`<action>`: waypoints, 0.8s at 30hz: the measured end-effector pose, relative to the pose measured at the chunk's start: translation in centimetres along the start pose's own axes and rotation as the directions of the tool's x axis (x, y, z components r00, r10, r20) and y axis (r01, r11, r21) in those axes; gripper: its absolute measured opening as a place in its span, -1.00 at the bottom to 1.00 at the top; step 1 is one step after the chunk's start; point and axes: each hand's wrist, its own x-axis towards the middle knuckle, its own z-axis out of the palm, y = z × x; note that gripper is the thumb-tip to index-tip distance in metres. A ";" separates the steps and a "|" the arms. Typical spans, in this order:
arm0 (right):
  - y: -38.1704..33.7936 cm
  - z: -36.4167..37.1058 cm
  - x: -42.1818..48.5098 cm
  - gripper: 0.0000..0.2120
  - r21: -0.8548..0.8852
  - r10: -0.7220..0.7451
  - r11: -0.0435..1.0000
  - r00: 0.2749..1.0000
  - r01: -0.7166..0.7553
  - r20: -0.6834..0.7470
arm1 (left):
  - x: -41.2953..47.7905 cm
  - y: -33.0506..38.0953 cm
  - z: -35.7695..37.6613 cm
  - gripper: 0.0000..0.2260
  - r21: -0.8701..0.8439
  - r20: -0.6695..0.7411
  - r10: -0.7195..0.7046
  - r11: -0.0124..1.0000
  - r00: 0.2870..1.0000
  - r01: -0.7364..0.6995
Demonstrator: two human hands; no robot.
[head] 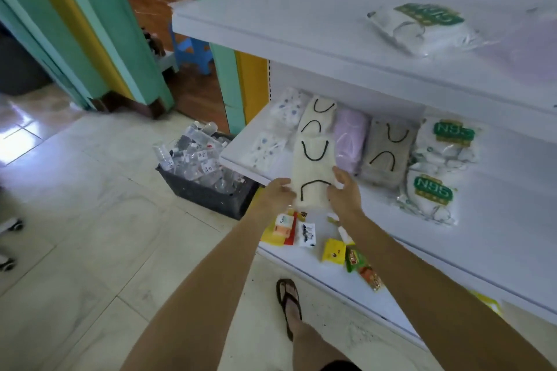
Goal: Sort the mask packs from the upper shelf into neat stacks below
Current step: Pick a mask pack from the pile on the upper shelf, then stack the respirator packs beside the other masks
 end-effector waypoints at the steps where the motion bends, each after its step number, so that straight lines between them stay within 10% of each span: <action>1: -0.4 0.4 1.7 -0.51 0.006 0.012 1.000 1.000 -0.012 -0.015 | 1.4 0.6 0.1 -0.61 0.080 -0.019 0.040 0.996 0.999 -0.038; 10: -3.1 4.8 17.7 -0.66 -0.253 -0.129 0.962 0.987 0.102 -0.092 | 17.4 7.2 0.3 -0.61 0.359 -0.141 0.300 0.904 0.943 -0.234; 18: 0.1 7.3 25.9 -0.74 -0.479 -0.193 0.858 0.980 0.187 0.038 | 27.2 7.5 0.1 -0.72 0.732 0.087 0.394 0.598 0.915 -0.327; 24: -1.2 6.9 19.8 -0.48 -0.553 -0.271 0.795 0.962 0.250 0.044 | 25.0 7.6 -1.3 -0.60 0.739 0.164 0.356 0.574 0.920 -0.353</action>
